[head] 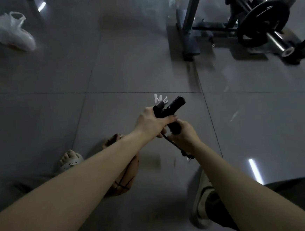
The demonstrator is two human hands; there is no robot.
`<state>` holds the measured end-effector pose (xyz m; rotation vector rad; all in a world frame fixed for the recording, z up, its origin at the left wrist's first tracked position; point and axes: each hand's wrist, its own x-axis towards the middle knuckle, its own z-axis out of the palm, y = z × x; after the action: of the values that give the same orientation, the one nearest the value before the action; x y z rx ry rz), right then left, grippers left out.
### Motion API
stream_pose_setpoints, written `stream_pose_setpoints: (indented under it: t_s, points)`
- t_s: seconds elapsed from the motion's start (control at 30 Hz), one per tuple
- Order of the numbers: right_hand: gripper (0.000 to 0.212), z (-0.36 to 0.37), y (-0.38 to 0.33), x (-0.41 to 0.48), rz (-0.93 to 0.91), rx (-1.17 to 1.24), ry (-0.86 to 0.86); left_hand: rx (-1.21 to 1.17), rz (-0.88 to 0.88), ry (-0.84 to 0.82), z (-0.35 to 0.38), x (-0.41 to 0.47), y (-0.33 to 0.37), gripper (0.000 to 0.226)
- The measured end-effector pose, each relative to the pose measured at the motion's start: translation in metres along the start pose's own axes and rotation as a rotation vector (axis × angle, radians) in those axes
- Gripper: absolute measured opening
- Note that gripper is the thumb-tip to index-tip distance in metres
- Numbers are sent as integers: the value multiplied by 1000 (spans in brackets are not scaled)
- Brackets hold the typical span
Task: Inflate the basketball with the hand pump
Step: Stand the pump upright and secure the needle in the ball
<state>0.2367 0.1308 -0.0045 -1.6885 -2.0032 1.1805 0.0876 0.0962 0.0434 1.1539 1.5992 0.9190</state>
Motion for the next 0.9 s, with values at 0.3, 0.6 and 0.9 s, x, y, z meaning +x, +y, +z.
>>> stream_pose_setpoints:
  t_s: [0.3, 0.6, 0.9]
  points:
    - [61, 28, 103, -14, 946, 839, 73, 15, 150, 59, -60, 15, 30, 39]
    - [46, 48, 133, 14, 998, 1410, 410, 131, 149, -75, -82, 16, 34, 31]
    - [12, 37, 131, 8, 1069, 870, 380, 435, 86, -142, 3, 0, -47, 28]
